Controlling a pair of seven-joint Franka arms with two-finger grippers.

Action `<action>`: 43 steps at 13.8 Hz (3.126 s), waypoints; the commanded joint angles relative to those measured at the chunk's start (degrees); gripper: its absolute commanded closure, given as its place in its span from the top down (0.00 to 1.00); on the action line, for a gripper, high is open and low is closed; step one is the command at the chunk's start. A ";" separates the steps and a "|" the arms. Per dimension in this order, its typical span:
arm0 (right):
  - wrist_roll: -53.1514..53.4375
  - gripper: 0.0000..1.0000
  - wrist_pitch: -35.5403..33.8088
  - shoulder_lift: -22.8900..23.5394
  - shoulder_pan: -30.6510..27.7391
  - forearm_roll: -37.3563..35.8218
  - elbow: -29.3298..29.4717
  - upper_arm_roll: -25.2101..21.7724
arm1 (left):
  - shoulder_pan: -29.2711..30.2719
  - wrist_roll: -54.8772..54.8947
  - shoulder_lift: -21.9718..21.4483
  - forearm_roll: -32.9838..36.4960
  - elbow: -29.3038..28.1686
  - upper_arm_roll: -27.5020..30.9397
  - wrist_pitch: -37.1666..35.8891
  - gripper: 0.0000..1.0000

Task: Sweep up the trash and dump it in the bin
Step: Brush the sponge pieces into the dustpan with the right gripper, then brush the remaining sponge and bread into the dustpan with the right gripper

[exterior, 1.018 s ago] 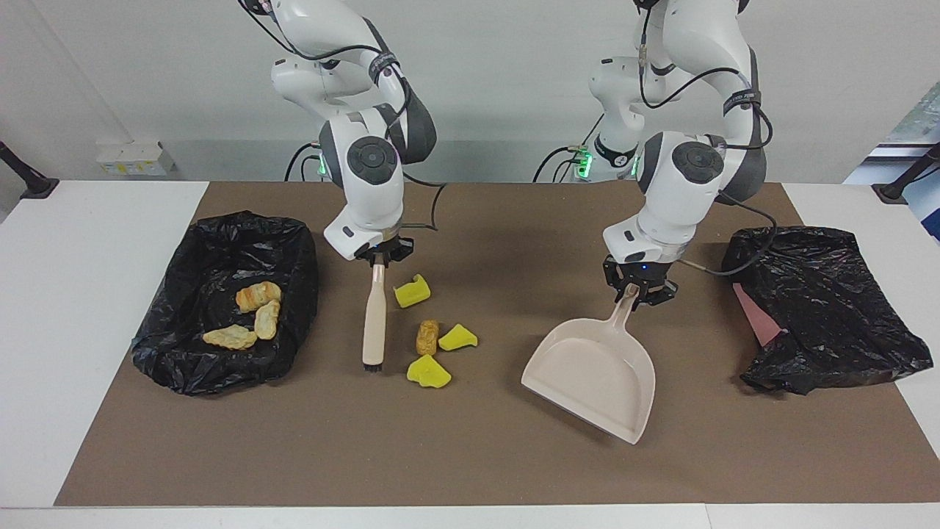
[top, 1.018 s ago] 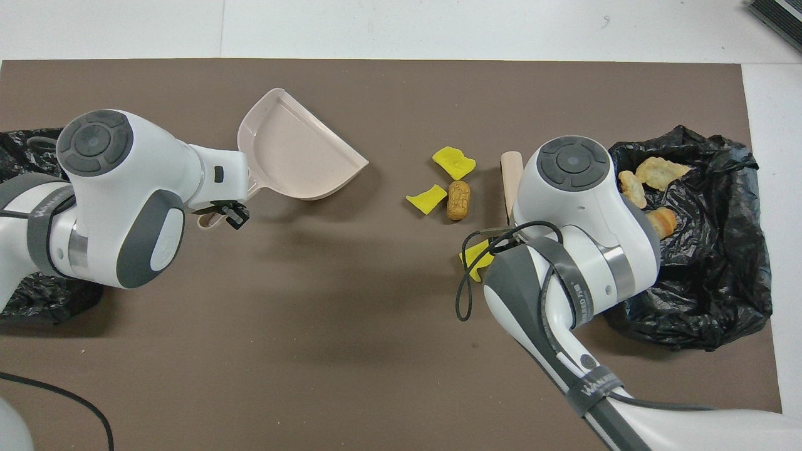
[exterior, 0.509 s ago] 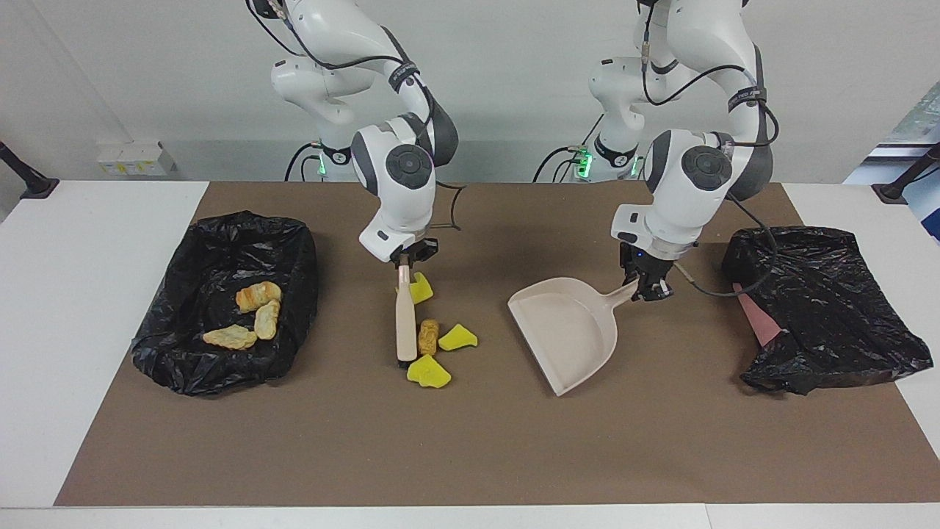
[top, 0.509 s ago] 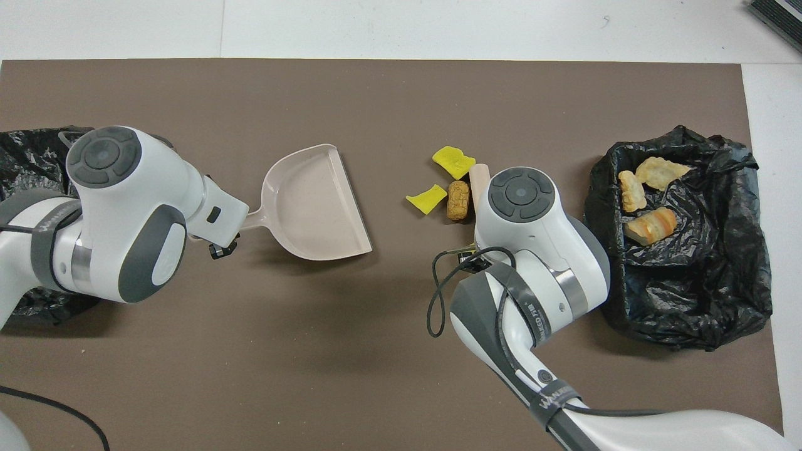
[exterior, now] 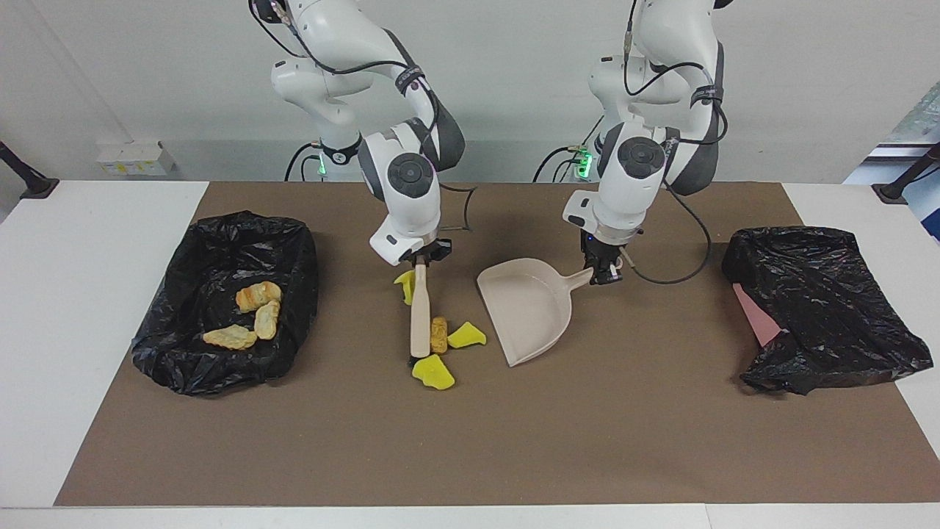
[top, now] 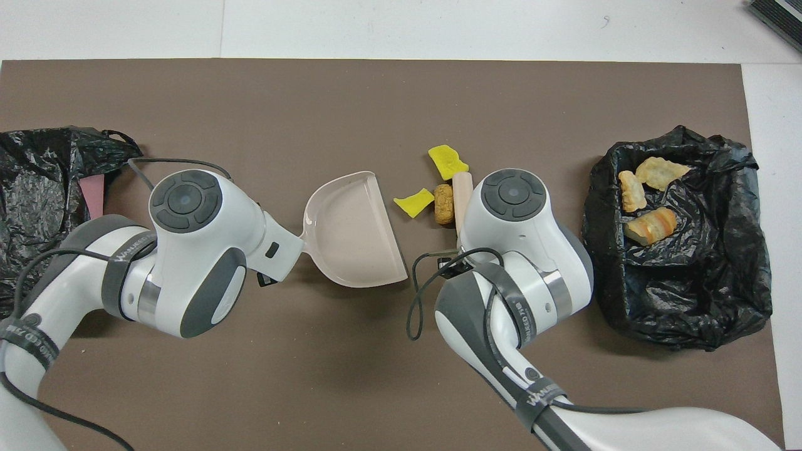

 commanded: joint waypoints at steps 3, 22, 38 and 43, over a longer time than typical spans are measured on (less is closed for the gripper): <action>2.33 0.00 1.95 1.72 5.43 3.83 1.58 0.33 | -2.43 -0.50 0.56 -0.66 -2.31 0.66 5.60 0.00; -12.51 0.00 0.19 14.63 -4.23 -13.40 21.09 -0.02 | -2.86 11.29 -1.10 -0.13 -3.02 0.75 2.54 0.00; -8.73 0.00 -24.21 0.24 0.17 0.76 14.86 0.95 | -0.32 10.22 -0.75 -0.04 -3.72 0.84 4.12 0.00; -1.27 0.00 -19.97 -8.10 -2.73 -0.38 -1.97 0.77 | -4.53 8.92 -1.89 2.07 -4.24 0.84 2.89 0.00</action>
